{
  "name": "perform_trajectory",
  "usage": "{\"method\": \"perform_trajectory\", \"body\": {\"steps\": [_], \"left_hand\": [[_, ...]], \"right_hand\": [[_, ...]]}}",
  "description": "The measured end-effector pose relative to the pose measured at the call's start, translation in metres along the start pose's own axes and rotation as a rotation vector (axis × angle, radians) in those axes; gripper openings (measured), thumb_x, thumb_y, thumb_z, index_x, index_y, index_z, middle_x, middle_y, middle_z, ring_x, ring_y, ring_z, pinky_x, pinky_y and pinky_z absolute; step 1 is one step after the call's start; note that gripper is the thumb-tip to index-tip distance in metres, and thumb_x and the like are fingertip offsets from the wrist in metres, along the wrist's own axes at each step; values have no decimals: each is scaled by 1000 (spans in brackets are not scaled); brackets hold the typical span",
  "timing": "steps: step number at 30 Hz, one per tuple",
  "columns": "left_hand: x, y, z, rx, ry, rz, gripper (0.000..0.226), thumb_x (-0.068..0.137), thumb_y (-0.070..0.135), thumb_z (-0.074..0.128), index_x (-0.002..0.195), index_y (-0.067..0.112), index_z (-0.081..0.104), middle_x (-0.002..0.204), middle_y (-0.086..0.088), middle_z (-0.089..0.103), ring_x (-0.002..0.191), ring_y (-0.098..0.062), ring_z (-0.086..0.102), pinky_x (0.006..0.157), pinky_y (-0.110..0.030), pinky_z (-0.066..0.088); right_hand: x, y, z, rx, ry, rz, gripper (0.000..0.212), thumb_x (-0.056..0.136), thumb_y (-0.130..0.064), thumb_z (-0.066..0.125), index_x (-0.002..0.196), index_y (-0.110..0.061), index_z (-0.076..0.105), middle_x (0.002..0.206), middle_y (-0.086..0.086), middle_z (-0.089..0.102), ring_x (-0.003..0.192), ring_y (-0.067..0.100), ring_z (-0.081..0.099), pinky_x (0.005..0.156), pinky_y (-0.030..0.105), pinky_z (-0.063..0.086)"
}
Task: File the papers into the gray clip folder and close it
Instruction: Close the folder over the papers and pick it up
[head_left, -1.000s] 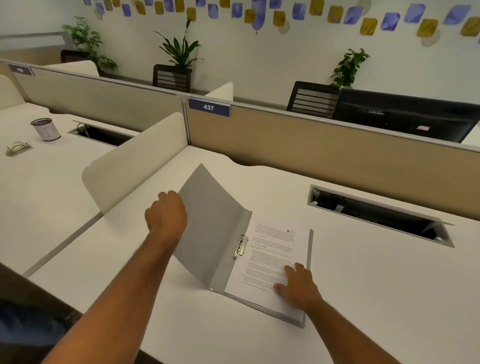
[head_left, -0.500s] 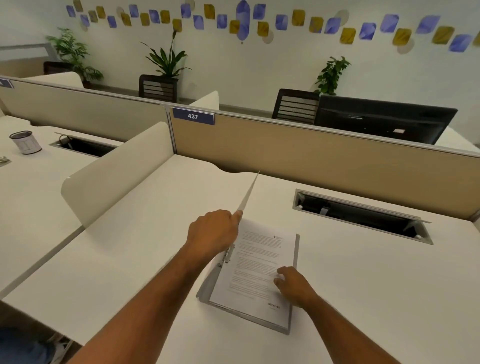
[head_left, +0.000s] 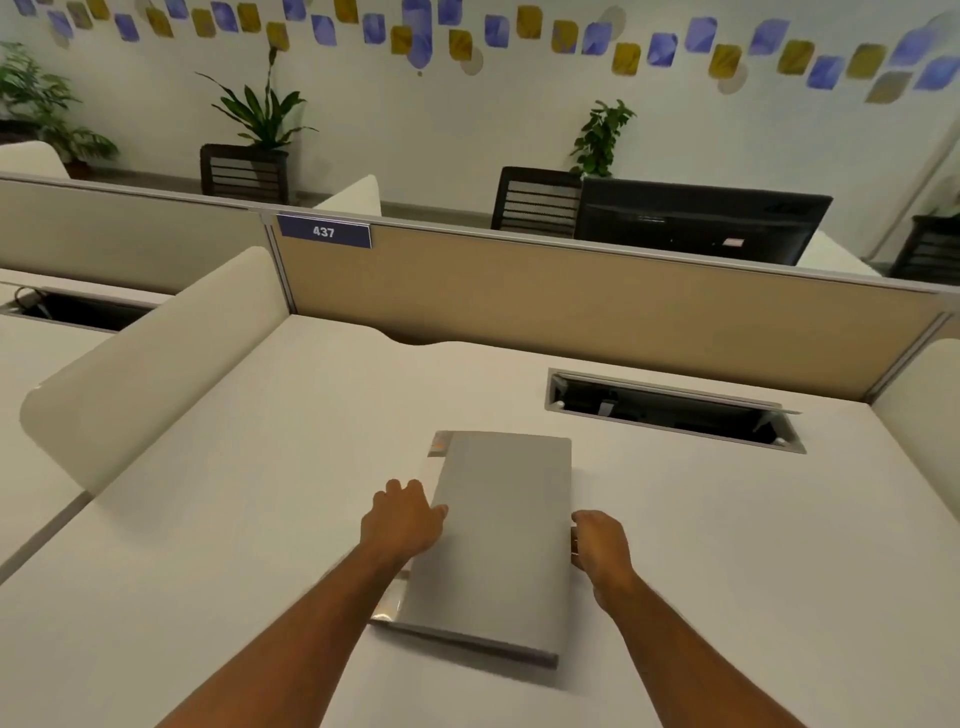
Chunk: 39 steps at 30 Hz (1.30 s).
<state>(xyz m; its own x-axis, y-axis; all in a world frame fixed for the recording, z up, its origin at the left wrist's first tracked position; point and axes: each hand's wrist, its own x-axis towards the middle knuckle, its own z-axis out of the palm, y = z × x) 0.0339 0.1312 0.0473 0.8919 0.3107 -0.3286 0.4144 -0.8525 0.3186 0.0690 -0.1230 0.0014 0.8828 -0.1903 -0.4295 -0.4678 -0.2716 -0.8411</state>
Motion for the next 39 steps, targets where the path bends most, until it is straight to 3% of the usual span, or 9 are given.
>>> {"method": "perform_trajectory", "body": {"steps": [3, 5, 7, 18, 22, 27, 31, 35, 39], "left_hand": [[11, -13, 15, 0, -19, -56, 67, 89, 59, 52, 136, 13, 42, 139, -11, 45, 129, -32, 46, 102, -46, 44], [16, -17, 22, -13, -53, -83, 69, 87, 59, 56, 136, 12, 41, 138, -10, 46, 128, -31, 48, 101, -45, 44], [20, -20, 28, -34, -54, -90, 67, 86, 57, 57, 133, 11, 43, 136, -10, 48, 127, -31, 48, 100, -44, 45], [36, -20, 36, -245, -43, -188, 73, 74, 47, 76, 126, 6, 46, 128, -15, 50, 123, -35, 49, 97, -43, 45], [44, -26, 35, -401, -79, -188, 71, 67, 43, 81, 119, 4, 53, 119, -14, 60, 114, -33, 58, 95, -43, 52], [50, -40, 32, -796, -108, -59, 27, 75, 25, 81, 92, 16, 62, 97, -9, 71, 80, -22, 71, 71, -41, 61], [63, -48, 26, -958, -192, -34, 36, 80, 29, 78, 107, 19, 57, 103, -5, 72, 86, -27, 74, 73, -43, 62], [88, -48, 13, -1056, -192, -5, 34, 85, 25, 76, 114, 18, 60, 103, -8, 76, 83, -31, 76, 75, -50, 62], [127, -45, -10, -1114, -170, 10, 35, 84, 23, 76, 115, 16, 60, 99, -7, 77, 80, -32, 76, 69, -46, 62]], "right_hand": [[-9, 1, 3, -106, 71, -32, 32, 98, -28, 42, 79, -10, 60, 90, 11, 66, 85, 30, 62, 89, 49, 52], [-17, 8, 9, -270, 50, -91, 26, 97, -31, 46, 91, -12, 63, 100, 5, 66, 93, 28, 62, 90, 40, 50], [-22, 16, 15, -362, 28, -113, 26, 95, -28, 49, 112, -10, 59, 113, 5, 64, 106, 28, 61, 90, 34, 47], [-29, 37, 31, -662, 81, -138, 29, 87, -23, 62, 112, -10, 57, 117, 9, 46, 106, 26, 54, 90, 33, 50], [-26, 40, 33, -640, 93, -137, 26, 86, -22, 61, 110, -11, 56, 116, 7, 47, 106, 24, 54, 90, 33, 50], [-18, 41, 29, -464, 176, -124, 41, 86, -29, 67, 122, -12, 59, 121, 6, 51, 108, 22, 57, 91, 31, 49], [-9, 32, 29, -291, 183, -141, 43, 87, -31, 68, 127, -19, 56, 121, -1, 56, 108, 15, 59, 93, 33, 49], [10, 3, 38, -102, 145, -79, 35, 86, -30, 67, 120, -29, 59, 98, -14, 66, 87, 1, 62, 76, 26, 48], [46, -32, 48, 21, 125, -70, 35, 86, -21, 69, 120, -26, 60, 90, -13, 70, 83, 7, 67, 75, 29, 54]]}}
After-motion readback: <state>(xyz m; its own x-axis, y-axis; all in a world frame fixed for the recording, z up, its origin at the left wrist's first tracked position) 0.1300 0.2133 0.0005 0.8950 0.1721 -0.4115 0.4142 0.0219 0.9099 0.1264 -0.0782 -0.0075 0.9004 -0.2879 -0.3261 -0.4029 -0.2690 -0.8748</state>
